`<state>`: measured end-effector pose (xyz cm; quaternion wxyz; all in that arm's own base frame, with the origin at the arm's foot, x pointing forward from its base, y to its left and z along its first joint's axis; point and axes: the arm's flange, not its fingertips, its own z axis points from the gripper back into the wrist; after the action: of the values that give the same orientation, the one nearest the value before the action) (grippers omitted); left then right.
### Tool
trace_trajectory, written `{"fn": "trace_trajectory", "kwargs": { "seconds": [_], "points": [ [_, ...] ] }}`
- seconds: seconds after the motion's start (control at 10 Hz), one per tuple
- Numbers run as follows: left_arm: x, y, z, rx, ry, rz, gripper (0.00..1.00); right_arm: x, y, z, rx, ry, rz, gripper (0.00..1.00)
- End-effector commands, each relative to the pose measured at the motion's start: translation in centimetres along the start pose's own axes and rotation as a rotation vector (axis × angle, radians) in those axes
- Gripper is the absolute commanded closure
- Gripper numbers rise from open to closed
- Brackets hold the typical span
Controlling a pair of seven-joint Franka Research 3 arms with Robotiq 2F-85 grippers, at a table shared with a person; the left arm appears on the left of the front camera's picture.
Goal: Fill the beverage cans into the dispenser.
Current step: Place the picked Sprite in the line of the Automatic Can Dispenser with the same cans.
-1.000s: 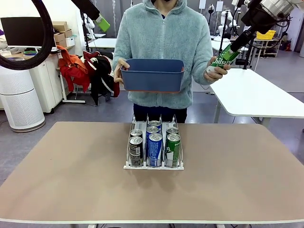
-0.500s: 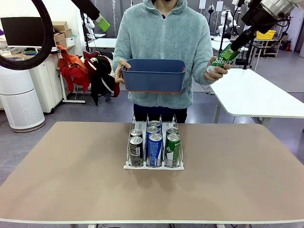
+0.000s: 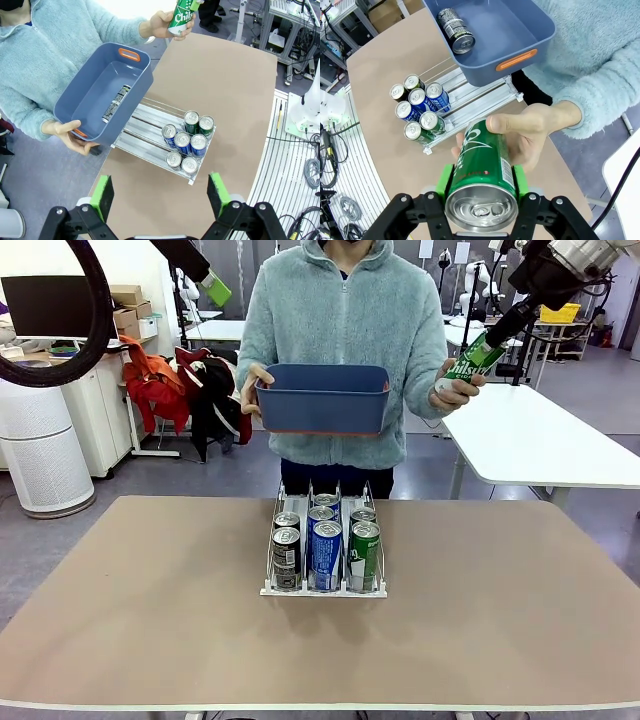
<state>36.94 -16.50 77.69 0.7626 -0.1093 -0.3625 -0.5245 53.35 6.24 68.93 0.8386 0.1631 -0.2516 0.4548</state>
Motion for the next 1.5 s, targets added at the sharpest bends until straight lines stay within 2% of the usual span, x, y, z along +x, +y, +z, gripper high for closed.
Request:
{"fn": "trace_trajectory", "kwargs": {
  "seconds": [0.0, 1.4],
  "points": [
    [-0.26, 0.11, -0.11, -0.011, -0.022, -0.003, 0.0, 0.0, 0.11, -0.08, 0.001, 0.003, 0.002, 0.46],
    [-0.26, 0.11, -0.11, -0.011, -0.022, -0.003, 0.0, 0.0, 0.11, -0.08, 0.001, 0.003, 0.002, 0.46]
  ]
}}
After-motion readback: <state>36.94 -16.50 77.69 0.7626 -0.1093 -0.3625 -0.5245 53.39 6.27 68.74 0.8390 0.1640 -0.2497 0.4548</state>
